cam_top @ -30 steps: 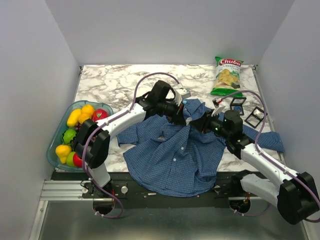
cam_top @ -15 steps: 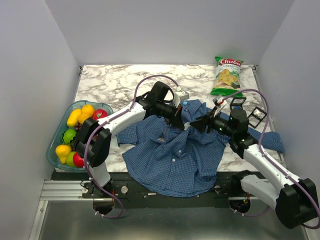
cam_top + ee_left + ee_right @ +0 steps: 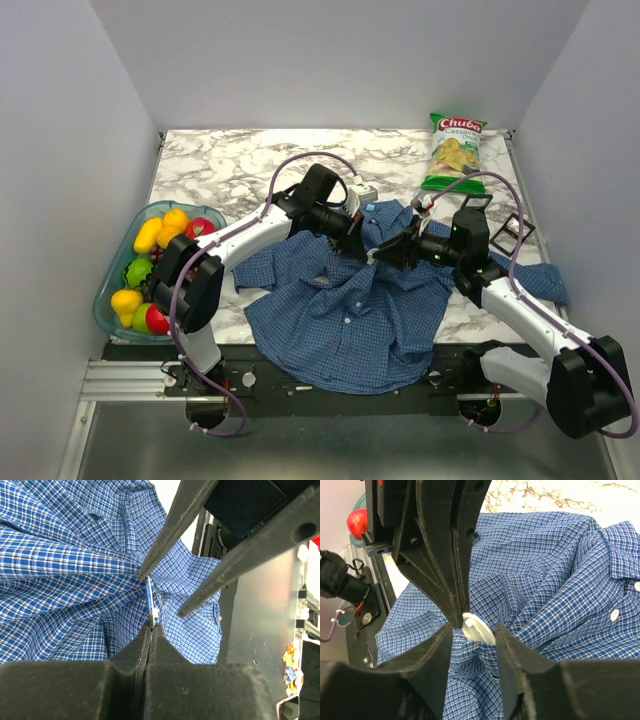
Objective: Pin the brooch onto the clothing
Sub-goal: Pin the brooch to the clothes.
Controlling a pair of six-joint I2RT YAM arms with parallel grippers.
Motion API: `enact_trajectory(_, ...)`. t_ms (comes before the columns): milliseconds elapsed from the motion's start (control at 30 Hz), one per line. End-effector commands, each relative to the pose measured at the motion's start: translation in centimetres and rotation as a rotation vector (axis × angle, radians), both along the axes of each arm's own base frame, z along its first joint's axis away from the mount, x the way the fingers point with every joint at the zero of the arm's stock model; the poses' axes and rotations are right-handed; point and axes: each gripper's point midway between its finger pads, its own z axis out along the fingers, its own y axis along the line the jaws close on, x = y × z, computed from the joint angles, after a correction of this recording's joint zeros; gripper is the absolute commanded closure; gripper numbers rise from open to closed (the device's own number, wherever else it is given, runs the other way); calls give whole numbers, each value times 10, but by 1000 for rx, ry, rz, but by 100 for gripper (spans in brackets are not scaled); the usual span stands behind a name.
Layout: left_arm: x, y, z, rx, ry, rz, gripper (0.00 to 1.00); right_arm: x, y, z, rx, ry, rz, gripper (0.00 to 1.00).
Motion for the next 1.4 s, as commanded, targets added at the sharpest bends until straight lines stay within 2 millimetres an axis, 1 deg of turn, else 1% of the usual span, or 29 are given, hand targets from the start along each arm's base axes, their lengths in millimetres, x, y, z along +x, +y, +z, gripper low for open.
enact_trajectory(0, -4, -2, 7, -29, 15, -41, 100, -1, 4, 8, 9, -25, 46, 58)
enact_trajectory(167, -6, -2, 9, -36, 14, -51, 100, -1, 5, 5, 12, -15, 52, 68)
enact_trajectory(400, -7, -2, 11, -45, 11, -61, 100, -1, 6, 2, 9, -7, 65, 74)
enact_trajectory(533, -8, -2, 12, -53, 15, -67, 100, 1, 5, -2, -1, -3, 56, 75)
enact_trajectory(667, -9, -2, 13, -55, 15, -71, 100, 4, 4, -4, -8, 0, 41, 71)
enact_trajectory(767, -10, -2, 14, -61, 12, -75, 100, 5, 4, -5, -10, 1, 36, 66)
enact_trajectory(867, -10, -2, 15, -62, 15, -76, 100, 3, 6, -3, -1, 0, 56, 65)
enact_trajectory(933, -10, -2, 14, -61, 18, -76, 100, 1, 6, -2, 3, -1, 64, 68)
enact_trajectory(967, -10, -2, 14, -61, 14, -75, 100, 0, 7, -3, 4, 1, 69, 71)
enact_trajectory(1067, -9, -3, 14, -64, 17, -73, 100, -2, 7, -2, 10, 2, 80, 75)
enact_trajectory(1300, -10, -4, 12, -71, 32, -69, 100, -1, 7, -4, 7, 7, 77, 96)
enact_trajectory(1367, -9, -5, 12, -71, 32, -69, 100, 1, 7, -4, 5, 7, 71, 99)
